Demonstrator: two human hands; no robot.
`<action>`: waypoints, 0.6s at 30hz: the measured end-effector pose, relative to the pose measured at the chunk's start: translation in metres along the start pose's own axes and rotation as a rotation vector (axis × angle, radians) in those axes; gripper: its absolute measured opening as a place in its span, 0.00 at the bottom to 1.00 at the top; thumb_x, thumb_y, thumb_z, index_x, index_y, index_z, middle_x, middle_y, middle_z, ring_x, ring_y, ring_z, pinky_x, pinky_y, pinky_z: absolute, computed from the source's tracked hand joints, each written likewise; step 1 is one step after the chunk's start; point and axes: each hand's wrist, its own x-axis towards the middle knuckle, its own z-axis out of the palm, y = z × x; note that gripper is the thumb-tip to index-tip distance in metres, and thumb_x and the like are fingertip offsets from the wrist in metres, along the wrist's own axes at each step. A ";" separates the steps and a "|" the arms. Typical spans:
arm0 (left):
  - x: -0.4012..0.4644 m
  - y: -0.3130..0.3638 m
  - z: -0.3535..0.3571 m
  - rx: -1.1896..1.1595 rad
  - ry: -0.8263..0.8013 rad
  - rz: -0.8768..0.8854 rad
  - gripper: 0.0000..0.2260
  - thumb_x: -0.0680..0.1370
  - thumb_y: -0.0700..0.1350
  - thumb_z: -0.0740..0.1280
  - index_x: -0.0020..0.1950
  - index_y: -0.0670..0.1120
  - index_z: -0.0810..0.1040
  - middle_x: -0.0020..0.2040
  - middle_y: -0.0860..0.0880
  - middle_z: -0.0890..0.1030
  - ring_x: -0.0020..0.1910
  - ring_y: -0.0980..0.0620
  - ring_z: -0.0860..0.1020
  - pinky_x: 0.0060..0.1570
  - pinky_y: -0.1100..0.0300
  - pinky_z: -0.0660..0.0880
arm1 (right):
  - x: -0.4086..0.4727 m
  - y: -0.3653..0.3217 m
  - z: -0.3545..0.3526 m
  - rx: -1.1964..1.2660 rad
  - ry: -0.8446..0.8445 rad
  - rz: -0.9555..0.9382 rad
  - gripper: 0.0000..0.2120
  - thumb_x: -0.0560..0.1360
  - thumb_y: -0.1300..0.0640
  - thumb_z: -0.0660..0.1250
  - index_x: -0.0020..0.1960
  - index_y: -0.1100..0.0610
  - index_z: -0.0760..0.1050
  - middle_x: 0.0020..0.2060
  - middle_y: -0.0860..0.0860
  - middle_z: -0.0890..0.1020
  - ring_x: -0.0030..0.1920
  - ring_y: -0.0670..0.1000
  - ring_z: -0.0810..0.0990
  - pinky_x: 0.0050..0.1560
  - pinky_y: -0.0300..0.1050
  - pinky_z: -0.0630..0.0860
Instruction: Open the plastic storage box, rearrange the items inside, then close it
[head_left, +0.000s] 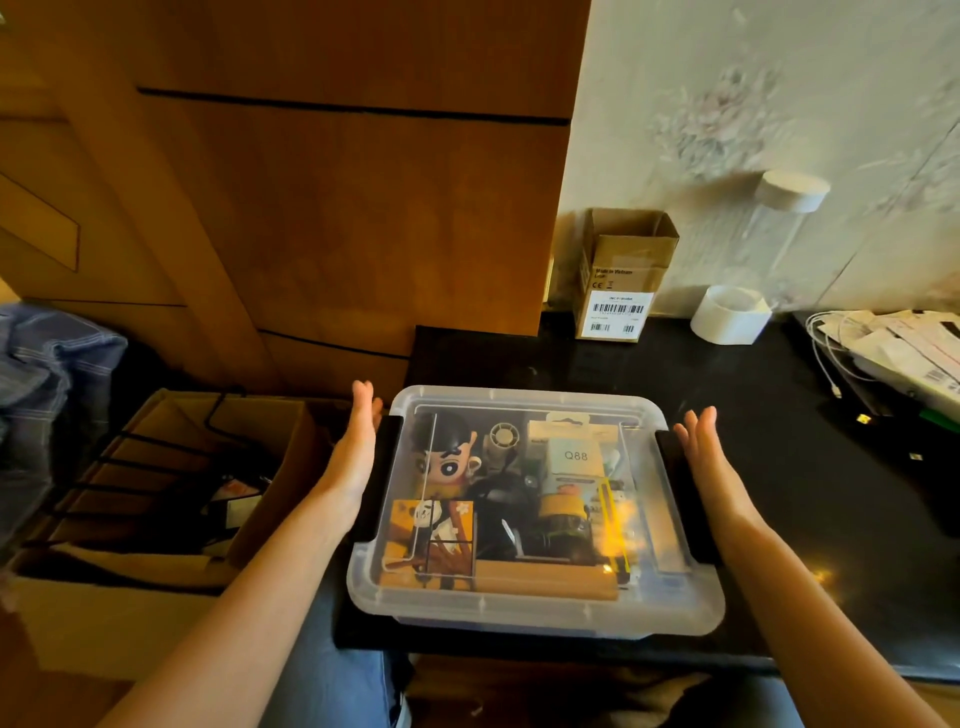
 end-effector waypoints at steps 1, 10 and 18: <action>-0.001 0.003 0.002 0.006 -0.002 0.008 0.28 0.78 0.66 0.41 0.76 0.59 0.52 0.77 0.55 0.57 0.76 0.52 0.54 0.74 0.45 0.46 | 0.000 0.000 0.000 -0.005 0.003 0.014 0.32 0.76 0.34 0.45 0.74 0.50 0.58 0.73 0.48 0.63 0.73 0.49 0.60 0.66 0.42 0.56; -0.016 0.007 0.002 0.130 0.006 0.001 0.29 0.78 0.67 0.44 0.75 0.57 0.59 0.77 0.50 0.59 0.75 0.47 0.56 0.72 0.45 0.51 | -0.010 -0.009 -0.002 0.035 -0.073 0.116 0.32 0.75 0.32 0.45 0.74 0.46 0.58 0.74 0.47 0.61 0.73 0.50 0.58 0.72 0.50 0.50; -0.029 -0.003 -0.020 -0.050 0.057 0.011 0.23 0.81 0.61 0.50 0.72 0.54 0.67 0.70 0.48 0.71 0.65 0.49 0.72 0.66 0.48 0.66 | -0.036 0.013 -0.025 0.231 0.108 -0.006 0.09 0.78 0.54 0.62 0.53 0.55 0.78 0.51 0.56 0.81 0.50 0.51 0.80 0.45 0.42 0.75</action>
